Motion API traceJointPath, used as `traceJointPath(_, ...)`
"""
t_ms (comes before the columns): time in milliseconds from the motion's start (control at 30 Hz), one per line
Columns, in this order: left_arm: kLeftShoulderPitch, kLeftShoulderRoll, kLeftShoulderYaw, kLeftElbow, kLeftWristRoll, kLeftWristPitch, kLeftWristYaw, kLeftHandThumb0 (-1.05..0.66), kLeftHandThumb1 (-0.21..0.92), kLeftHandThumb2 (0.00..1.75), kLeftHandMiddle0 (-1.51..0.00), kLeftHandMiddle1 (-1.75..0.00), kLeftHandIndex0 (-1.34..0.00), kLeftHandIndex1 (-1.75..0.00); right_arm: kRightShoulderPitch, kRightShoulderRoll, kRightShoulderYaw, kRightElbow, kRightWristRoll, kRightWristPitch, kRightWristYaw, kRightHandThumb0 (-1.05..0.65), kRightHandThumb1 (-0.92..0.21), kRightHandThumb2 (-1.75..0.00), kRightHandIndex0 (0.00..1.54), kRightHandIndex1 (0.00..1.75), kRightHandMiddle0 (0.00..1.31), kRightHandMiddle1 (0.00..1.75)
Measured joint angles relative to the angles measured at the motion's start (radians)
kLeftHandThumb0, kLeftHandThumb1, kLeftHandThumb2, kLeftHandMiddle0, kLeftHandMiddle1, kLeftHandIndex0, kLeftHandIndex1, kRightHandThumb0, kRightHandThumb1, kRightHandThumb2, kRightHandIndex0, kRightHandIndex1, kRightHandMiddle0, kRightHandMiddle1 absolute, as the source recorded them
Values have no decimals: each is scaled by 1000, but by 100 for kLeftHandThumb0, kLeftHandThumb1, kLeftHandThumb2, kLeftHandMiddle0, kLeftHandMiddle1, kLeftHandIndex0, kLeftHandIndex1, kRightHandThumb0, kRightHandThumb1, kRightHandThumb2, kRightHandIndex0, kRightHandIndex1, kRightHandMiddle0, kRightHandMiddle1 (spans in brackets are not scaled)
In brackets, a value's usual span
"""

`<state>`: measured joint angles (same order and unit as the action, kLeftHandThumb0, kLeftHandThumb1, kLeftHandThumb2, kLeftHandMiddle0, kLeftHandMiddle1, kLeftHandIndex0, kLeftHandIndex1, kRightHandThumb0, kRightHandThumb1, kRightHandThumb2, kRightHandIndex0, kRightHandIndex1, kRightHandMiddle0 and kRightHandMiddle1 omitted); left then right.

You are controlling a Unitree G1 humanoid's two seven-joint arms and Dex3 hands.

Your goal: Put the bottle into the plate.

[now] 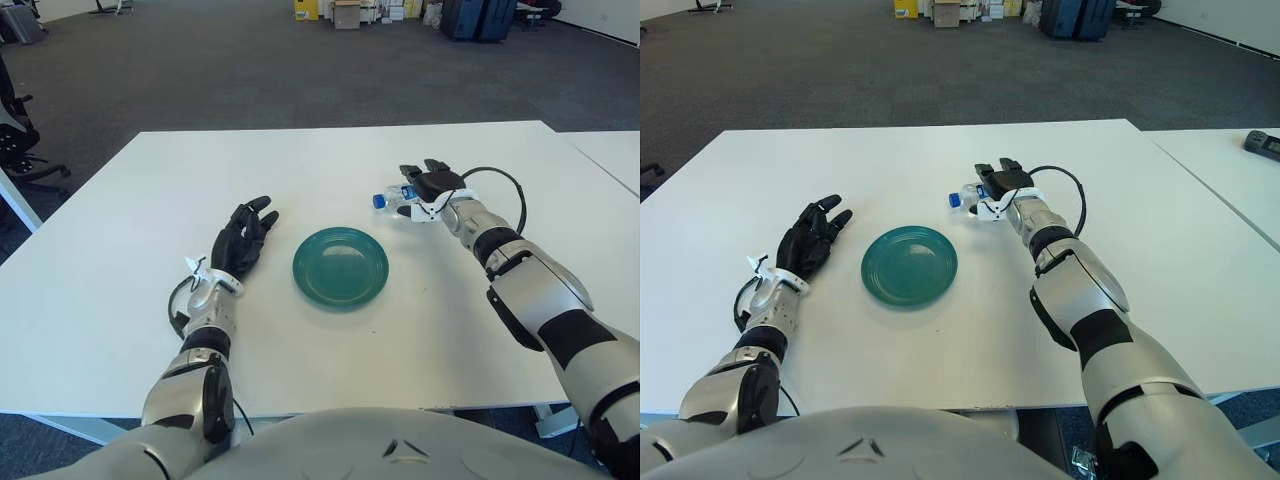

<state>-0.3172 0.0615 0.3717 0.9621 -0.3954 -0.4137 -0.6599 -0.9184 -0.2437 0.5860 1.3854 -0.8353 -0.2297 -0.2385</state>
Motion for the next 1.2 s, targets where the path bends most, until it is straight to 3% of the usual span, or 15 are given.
traceJointPath(1200, 251, -2, -25, -373, -71, 112, -32, -64, 92, 64, -54, -77, -32, -110, 79, 29, -22, -6, 36, -17, 4, -92, -92, -64, 9, 2, 0, 18)
